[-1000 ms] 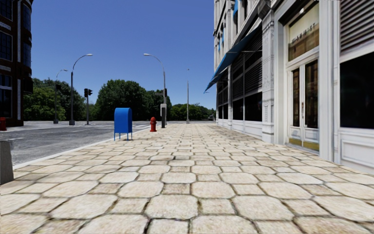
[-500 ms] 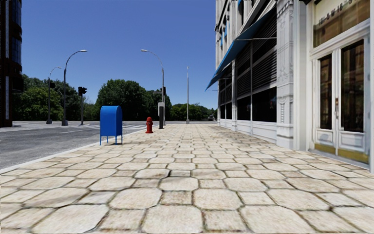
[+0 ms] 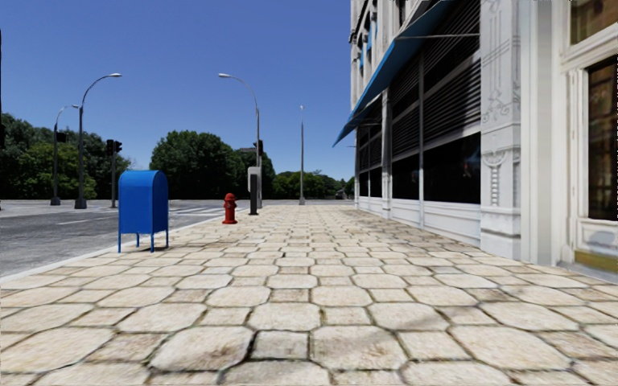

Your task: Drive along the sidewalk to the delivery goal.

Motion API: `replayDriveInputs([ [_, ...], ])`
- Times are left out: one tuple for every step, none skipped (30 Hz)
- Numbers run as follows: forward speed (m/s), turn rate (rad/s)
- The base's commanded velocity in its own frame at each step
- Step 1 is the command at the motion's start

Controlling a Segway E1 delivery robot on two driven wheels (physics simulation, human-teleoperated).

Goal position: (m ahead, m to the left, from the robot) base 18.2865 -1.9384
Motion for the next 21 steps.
replayDriveInputs([
  [2.00,-0.26],
  [2.00,-0.26],
  [2.00,-0.26],
  [2.00,-0.26],
  [2.00,-0.06],
  [2.00,0.00],
  [2.00,0.00],
  [2.00,0.00],
  [2.00,0.00],
  [2.00,0.00],
  [2.00,0.00],
  [2.00,0.00],
  [2.00,0.00],
  [2.00,0.00],
  [2.00,0.00],
  [2.00,0.00],
  [2.00,0.00],
  [2.00,0.00],
  [2.00,0.00],
  [2.00,0.00],
  [2.00,0.00],
])
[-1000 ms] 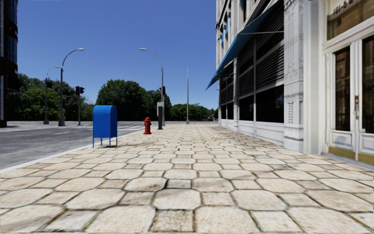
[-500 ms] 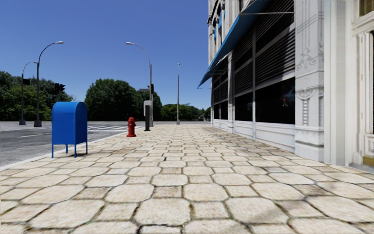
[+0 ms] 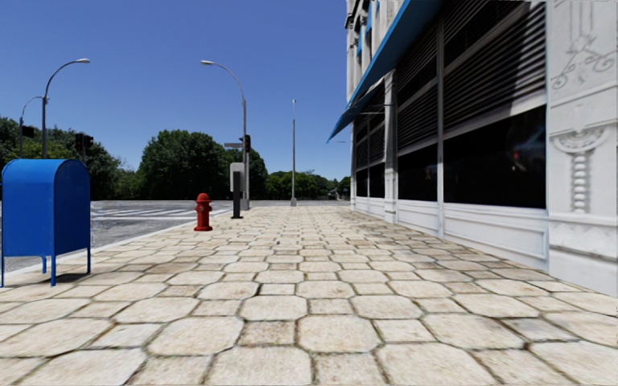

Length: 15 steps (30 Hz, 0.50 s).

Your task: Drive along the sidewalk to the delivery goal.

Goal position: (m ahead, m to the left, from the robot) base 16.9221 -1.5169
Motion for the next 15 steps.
replayDriveInputs([
  [2.00,0.00],
  [2.00,0.00],
  [2.00,0.00],
  [2.00,0.00],
  [2.00,0.00],
  [2.00,0.00],
  [2.00,0.00],
  [2.00,0.00],
  [2.00,0.00],
  [2.00,0.00],
  [2.00,0.00],
  [2.00,0.00],
  [2.00,0.00],
  [2.00,0.00],
  [2.00,0.00],
])
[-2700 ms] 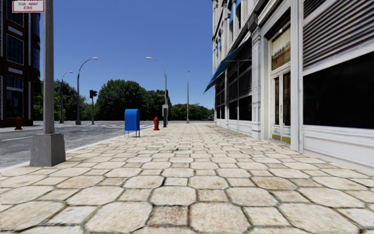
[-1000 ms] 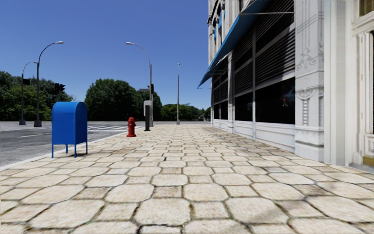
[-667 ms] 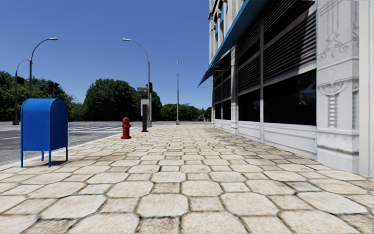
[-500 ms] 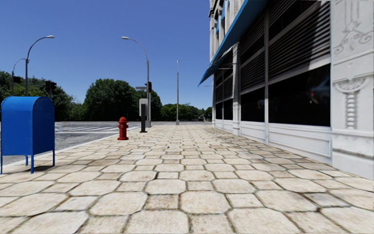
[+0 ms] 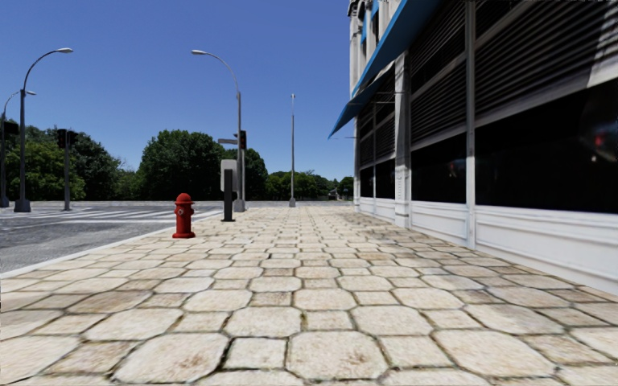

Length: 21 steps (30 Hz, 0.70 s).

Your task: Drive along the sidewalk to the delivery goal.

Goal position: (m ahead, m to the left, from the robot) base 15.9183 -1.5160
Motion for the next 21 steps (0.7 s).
replayDriveInputs([
  [2.00,0.00],
  [2.00,0.00],
  [2.00,0.00],
  [2.00,0.00],
  [2.00,0.00],
  [2.00,0.00],
  [2.00,0.00],
  [2.00,0.00],
  [2.00,0.00],
  [2.00,0.00],
  [2.00,0.00],
  [2.00,0.00],
  [2.00,0.00],
  [2.00,0.00],
  [2.00,0.00],
  [2.00,0.00],
  [2.00,0.00],
  [2.00,0.00],
  [2.00,0.00],
  [2.00,0.00],
  [2.00,0.00],
])
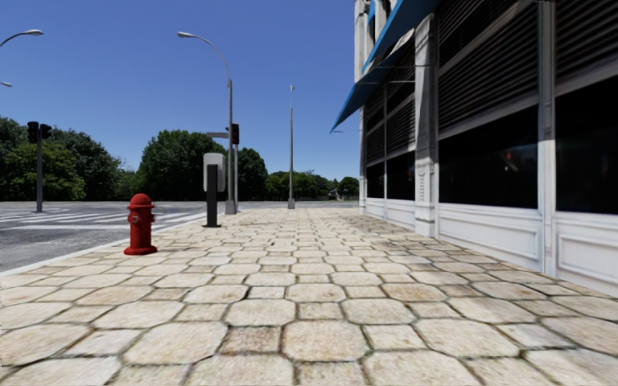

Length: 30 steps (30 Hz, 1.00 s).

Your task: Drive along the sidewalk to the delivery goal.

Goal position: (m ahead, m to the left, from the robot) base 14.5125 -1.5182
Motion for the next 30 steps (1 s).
replayDriveInputs([
  [2.00,0.00],
  [2.00,0.00],
  [2.00,0.00],
  [2.00,0.00],
  [2.00,0.00],
  [2.00,0.00],
  [2.00,0.00],
  [2.00,0.00],
  [2.00,0.00],
  [2.00,0.00],
  [2.00,0.00],
  [2.00,0.00],
  [2.00,0.00],
  [2.00,0.00],
  [2.00,0.00],
  [2.00,0.00],
  [2.00,0.00],
  [2.00,0.00],
  [2.00,0.00],
  [2.00,0.00],
  [2.00,0.00],
  [2.00,0.00],
  [2.00,0.00],
  [2.00,0.00],
  [2.00,0.00],
  [2.00,0.00],
  [2.00,0.00],
  [2.00,0.00],
  [2.00,0.00],
  [2.00,0.00],
])
